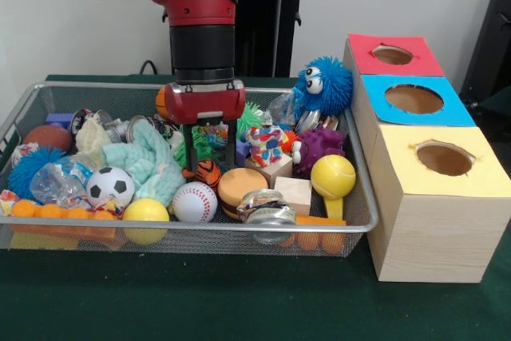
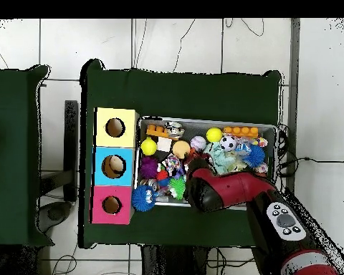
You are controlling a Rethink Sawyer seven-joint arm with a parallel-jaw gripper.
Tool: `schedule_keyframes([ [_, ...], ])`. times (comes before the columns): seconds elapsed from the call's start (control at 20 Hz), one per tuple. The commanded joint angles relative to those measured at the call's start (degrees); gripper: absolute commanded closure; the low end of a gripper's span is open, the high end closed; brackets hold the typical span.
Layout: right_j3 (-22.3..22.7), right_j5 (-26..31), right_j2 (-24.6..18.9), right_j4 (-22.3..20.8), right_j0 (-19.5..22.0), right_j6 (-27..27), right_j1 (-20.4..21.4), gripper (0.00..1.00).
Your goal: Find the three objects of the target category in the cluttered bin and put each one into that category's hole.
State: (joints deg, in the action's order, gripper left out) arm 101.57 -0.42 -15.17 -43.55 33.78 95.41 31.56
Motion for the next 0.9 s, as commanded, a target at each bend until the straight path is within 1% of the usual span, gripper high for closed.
schedule_keyframes([
  [0.05, -1.4, 1.4, -6.1, 1.1, 1.2, 4.6, 0.2, 0.00],
  [0.15, -0.9, 1.4, -5.3, 1.2, 0.8, 5.1, 0.1, 0.00],
  [0.25, -0.8, -0.8, -3.5, 0.6, -0.2, 6.1, -1.2, 0.00],
  [0.4, -2.1, -4.3, 0.7, -0.7, -2.5, 6.9, -4.0, 0.00],
  [0.6, -5.4, -6.0, 6.5, -2.5, -6.2, 5.7, -7.1, 0.00],
  [0.7, -6.2, -5.3, 7.1, -3.3, -6.4, 4.7, -7.4, 0.00],
  [0.85, -5.6, -2.2, 4.3, -3.6, -4.1, 2.8, -6.2, 0.00],
  [0.9, -5.5, -1.8, 4.0, -3.6, -3.8, 2.4, -5.9, 0.00],
])
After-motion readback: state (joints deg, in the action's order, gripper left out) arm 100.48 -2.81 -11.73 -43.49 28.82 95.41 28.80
